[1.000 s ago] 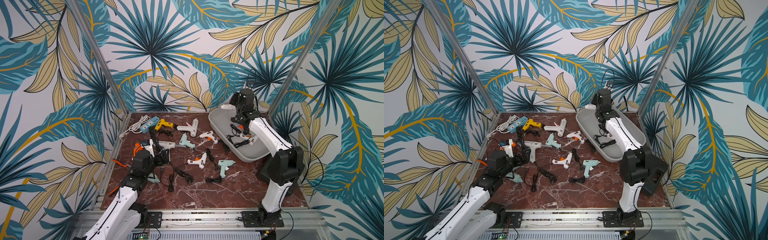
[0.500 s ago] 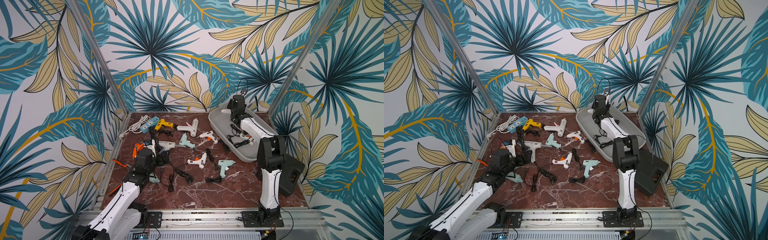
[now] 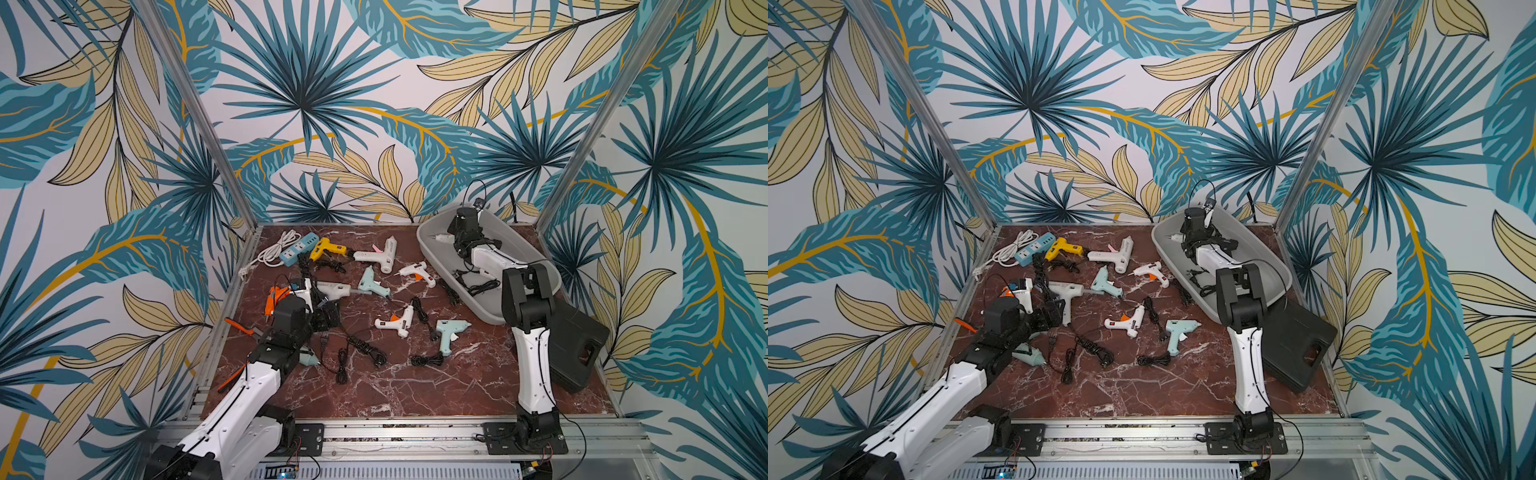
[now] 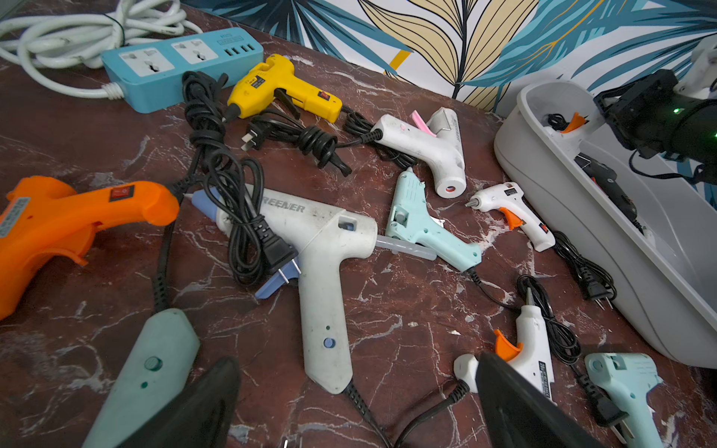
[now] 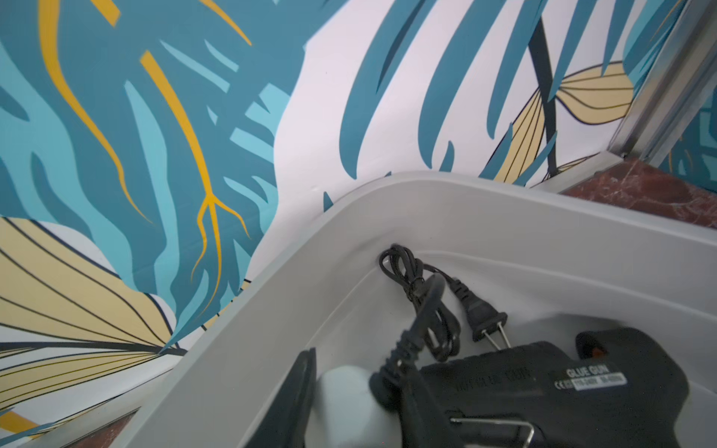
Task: Put the hot melt glue gun into the storage box
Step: Place the hot melt adhesive gun in the storage box.
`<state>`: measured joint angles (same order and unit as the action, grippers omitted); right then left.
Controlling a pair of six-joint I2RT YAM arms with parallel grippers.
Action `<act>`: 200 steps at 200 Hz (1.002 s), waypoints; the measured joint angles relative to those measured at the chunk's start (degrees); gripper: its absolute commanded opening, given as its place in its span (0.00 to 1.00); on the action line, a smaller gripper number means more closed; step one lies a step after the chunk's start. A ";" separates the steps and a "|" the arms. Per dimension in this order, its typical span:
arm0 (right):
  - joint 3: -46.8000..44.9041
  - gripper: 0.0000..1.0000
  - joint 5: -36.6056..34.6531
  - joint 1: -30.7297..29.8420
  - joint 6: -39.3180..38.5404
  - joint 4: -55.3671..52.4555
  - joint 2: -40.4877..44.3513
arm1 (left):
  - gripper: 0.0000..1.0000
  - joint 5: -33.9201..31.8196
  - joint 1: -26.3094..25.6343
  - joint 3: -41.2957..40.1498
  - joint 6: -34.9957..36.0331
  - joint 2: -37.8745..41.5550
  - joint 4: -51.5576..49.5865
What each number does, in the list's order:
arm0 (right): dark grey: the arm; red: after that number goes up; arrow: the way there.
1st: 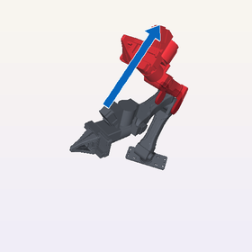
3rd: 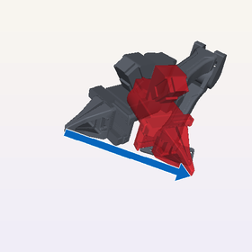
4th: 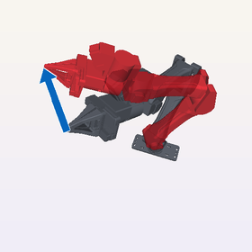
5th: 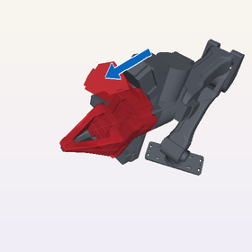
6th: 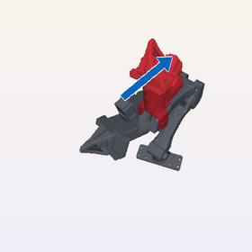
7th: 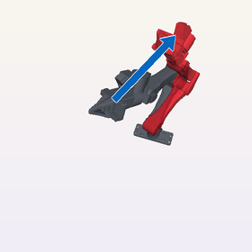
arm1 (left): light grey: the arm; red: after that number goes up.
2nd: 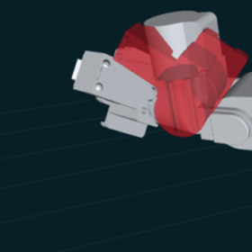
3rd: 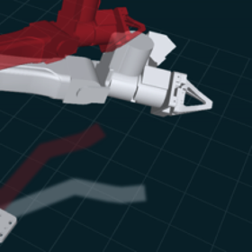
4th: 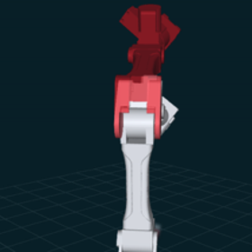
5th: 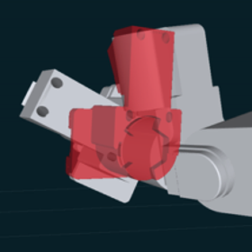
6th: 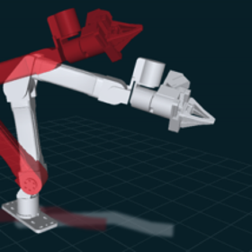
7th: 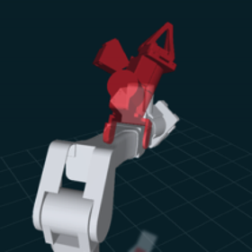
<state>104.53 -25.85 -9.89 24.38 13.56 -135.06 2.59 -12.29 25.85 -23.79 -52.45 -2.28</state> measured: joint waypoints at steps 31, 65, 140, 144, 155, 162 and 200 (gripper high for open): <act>-0.48 0.20 0.61 0.24 2.93 1.31 -0.09 | 1.00 0.02 0.00 -0.20 0.00 0.00 0.42; -4.96 0.26 0.81 0.55 6.01 3.43 -0.07 | 1.00 0.04 0.00 -0.48 -0.02 0.02 0.59; -14.67 0.46 1.75 0.70 10.62 6.54 3.85 | 1.00 0.26 0.00 -0.74 -0.26 0.09 1.46; -15.39 0.46 1.86 0.70 10.82 6.67 4.15 | 1.00 0.31 0.00 -0.74 -0.26 0.09 1.49; -17.18 0.46 1.92 0.70 11.50 6.86 5.03 | 1.00 0.44 0.00 -0.74 -0.26 0.11 1.55; -18.45 0.46 1.95 0.70 12.00 7.04 5.73 | 1.00 0.46 0.00 -0.74 -0.26 0.11 1.57; -20.61 0.57 1.95 0.70 13.18 5.55 8.17 | 1.00 0.48 0.00 -0.74 -0.26 0.42 1.60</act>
<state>83.92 -23.90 -9.19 37.56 19.11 -126.89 3.07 -12.29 25.10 -24.05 -52.03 -0.69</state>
